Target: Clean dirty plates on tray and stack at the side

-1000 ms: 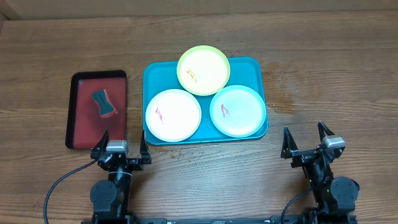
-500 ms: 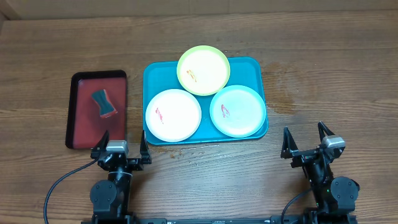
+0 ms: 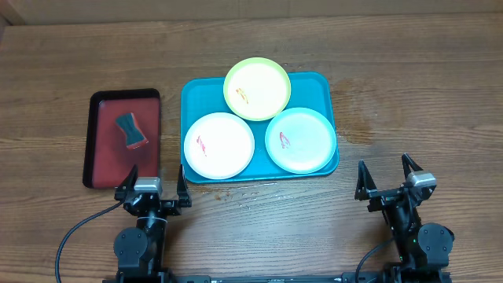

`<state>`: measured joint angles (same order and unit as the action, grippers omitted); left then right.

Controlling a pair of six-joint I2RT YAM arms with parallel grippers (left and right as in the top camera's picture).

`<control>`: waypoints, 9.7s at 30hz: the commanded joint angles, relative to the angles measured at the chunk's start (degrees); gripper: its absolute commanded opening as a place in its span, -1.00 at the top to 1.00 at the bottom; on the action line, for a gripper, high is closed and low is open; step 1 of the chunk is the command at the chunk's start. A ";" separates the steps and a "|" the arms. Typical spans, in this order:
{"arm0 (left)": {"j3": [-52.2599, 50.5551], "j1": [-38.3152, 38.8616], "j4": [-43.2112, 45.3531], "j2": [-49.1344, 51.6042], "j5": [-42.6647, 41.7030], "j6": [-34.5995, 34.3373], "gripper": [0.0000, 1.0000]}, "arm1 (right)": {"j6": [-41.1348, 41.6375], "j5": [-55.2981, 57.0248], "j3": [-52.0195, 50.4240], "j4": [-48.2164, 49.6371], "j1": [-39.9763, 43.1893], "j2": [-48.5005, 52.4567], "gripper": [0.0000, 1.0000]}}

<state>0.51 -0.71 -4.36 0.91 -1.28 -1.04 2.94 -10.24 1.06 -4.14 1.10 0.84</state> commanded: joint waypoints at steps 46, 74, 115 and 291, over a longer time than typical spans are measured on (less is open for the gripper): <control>-0.24 0.52 31.67 -0.63 -17.88 -15.72 -0.99 | -0.39 0.31 -0.59 0.22 0.26 -0.68 -0.99; 18.53 0.31 8.31 9.66 4.42 1.64 -0.99 | -0.39 0.31 -0.59 0.22 0.26 -0.68 -1.00; 98.99 -18.05 -59.17 98.01 0.63 -14.25 -1.00 | -0.39 0.31 -0.59 0.22 0.26 -0.68 -1.00; 107.78 3.63 -75.60 112.32 -15.10 -9.75 0.92 | -0.39 0.31 -0.59 0.22 0.26 -0.68 -1.00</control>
<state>112.27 -1.13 -81.54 113.34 -13.37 -12.01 2.92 -10.22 1.06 -4.16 1.10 0.84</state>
